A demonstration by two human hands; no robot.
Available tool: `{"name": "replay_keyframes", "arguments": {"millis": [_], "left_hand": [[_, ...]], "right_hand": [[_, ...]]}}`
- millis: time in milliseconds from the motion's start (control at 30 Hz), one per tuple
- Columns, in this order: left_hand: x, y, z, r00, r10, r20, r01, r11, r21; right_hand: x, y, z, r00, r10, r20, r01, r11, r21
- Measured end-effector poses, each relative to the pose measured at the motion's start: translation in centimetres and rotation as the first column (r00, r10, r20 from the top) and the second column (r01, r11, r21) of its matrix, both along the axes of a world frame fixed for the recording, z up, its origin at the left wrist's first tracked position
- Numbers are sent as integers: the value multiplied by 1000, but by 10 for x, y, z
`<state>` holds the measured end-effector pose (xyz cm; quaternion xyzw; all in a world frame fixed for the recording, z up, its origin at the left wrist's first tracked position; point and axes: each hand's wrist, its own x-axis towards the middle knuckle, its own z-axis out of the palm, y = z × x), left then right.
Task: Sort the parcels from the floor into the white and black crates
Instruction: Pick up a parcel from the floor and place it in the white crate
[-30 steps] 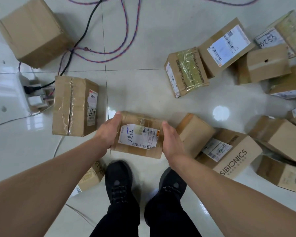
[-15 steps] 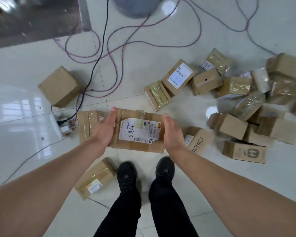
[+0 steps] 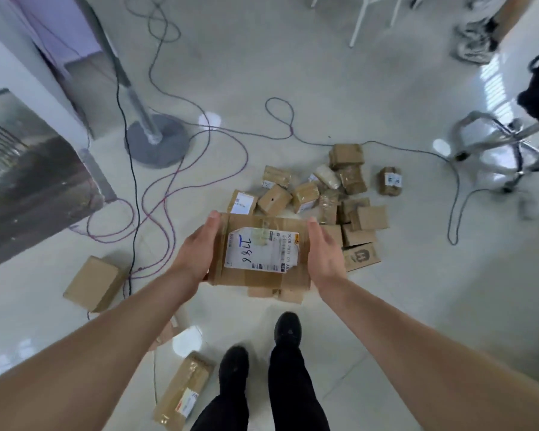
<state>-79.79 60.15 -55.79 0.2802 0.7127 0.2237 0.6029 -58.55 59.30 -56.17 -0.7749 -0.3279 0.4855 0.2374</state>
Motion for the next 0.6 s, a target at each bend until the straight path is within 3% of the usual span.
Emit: {"name": "replay_keyframes", "arguments": {"millis": [300,600], "left_hand": [[113,-2,99,933,-352,66,341,929,141],[258,-69,156,758,-645,95,610,753,246]], "right_hand": [[104,-70,103,943,-334,6,326,924,199],[227,-190,150,820,-571,46,536,793,290]]}}
